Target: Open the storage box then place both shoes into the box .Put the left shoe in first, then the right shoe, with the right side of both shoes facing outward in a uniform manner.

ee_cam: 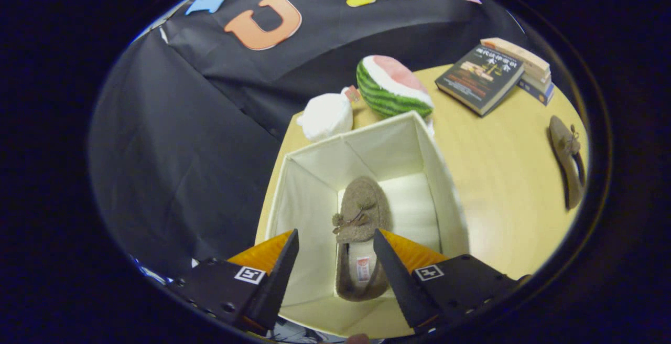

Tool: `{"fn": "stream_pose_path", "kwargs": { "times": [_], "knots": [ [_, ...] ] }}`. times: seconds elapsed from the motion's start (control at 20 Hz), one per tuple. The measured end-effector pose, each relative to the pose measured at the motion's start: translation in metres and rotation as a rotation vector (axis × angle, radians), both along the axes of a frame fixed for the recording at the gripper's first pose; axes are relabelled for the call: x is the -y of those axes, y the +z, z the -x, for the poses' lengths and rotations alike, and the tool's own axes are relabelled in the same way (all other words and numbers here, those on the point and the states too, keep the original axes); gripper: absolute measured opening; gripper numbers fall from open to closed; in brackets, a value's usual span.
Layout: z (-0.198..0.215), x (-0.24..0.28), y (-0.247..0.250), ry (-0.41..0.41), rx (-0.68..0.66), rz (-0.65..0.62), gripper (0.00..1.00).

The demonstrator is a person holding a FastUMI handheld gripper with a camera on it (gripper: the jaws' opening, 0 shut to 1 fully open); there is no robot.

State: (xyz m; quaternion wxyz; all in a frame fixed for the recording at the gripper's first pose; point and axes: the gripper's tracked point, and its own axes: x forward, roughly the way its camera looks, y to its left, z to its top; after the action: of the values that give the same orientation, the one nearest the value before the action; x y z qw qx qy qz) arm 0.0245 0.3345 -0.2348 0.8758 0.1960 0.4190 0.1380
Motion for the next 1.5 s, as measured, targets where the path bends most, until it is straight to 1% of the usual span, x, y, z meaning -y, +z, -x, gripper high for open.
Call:
{"fn": "stream_pose_path", "kwargs": {
  "times": [0.05,0.15,0.25,0.35,0.5,0.7,0.85,0.95,1.1,1.3,1.5],
  "knots": [
    [0.0,0.009,0.015,0.01,0.044,0.015,0.9],
    [0.004,0.028,0.045,0.042,0.137,0.042,0.95],
    [0.011,0.054,0.073,0.073,0.234,0.095,0.96],
    [0.015,0.087,0.091,0.083,0.312,0.136,0.96],
    [0.016,0.151,0.102,0.052,0.363,0.176,0.96],
    [0.013,0.26,0.099,-0.036,0.388,0.235,0.96],
    [0.009,0.337,0.085,-0.084,0.401,0.297,0.96],
    [0.006,0.384,0.064,-0.111,0.388,0.338,0.96],
    [0.013,0.429,0.019,-0.134,0.293,0.353,0.96],
    [0.017,0.459,-0.039,-0.119,0.177,0.368,0.96],
    [0.013,0.467,-0.094,-0.098,0.077,0.373,0.96]
  ]
}}
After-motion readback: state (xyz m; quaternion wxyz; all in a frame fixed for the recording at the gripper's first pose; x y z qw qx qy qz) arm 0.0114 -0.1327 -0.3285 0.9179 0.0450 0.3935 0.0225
